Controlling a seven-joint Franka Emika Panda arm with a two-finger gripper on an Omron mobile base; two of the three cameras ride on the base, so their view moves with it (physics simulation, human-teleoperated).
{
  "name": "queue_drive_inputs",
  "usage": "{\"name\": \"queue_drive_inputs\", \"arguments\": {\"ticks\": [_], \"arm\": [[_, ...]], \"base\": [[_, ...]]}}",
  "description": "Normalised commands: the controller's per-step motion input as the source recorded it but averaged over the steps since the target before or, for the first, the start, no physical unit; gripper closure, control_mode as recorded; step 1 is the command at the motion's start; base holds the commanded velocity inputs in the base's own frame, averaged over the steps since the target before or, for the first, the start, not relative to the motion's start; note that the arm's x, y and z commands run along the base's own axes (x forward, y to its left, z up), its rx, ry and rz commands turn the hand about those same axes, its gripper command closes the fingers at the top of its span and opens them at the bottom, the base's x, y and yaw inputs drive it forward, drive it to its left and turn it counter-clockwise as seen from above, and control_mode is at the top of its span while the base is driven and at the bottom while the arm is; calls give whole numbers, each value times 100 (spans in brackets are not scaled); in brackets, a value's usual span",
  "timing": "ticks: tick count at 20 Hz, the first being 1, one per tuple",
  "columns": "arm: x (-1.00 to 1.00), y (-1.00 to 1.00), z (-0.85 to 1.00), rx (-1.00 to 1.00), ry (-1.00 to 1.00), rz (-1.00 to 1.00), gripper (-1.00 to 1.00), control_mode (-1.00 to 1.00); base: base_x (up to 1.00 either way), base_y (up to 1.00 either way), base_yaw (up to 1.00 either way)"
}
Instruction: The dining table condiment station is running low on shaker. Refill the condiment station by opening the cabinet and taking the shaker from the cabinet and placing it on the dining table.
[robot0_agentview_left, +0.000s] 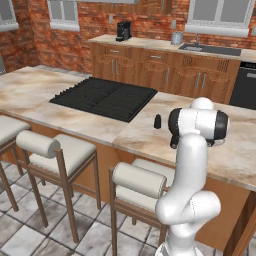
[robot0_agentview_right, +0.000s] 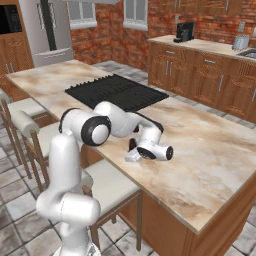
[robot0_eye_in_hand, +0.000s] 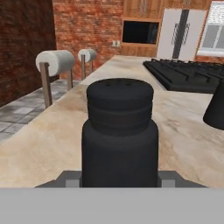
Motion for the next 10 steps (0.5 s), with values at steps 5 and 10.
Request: {"name": "queue_drive_inputs", "arguments": {"ticks": [5,10], "arm": [[25,0,-22,1,0,4,100,-100],[14,9,-25,0,0,0,-100,-100]], "base": [[0,0,0],[0,0,0]]}}
